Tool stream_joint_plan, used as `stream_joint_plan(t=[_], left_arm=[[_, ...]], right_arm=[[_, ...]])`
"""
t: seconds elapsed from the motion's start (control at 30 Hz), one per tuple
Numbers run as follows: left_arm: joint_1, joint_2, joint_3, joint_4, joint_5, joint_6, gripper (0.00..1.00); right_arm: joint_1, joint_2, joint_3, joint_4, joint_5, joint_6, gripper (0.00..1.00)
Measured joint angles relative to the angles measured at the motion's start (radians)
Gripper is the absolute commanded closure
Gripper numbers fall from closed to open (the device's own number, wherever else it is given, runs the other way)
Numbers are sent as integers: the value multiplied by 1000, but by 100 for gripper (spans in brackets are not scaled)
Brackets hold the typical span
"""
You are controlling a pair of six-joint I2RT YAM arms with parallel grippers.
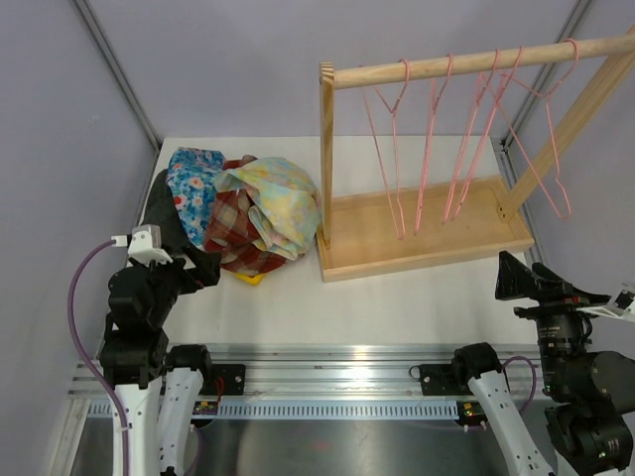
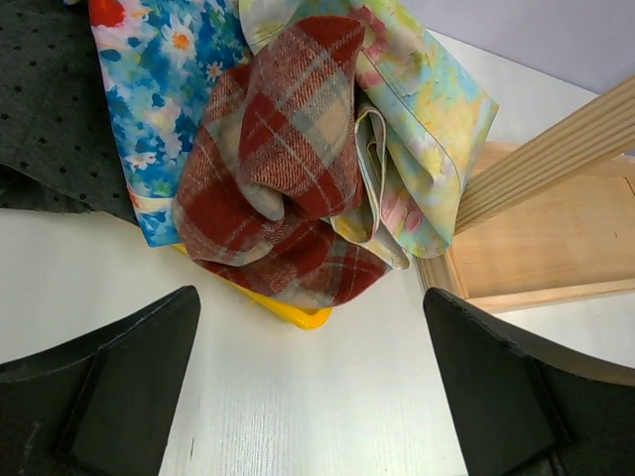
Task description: Remove the skirt from the hanger
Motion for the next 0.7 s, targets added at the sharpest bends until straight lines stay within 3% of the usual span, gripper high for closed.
stream_joint_plan(t=[0.7], left_arm=[[-11,10,-10,28,37,-13,1]], right_arm=[[0,-13,22,-47,59,-35,1]])
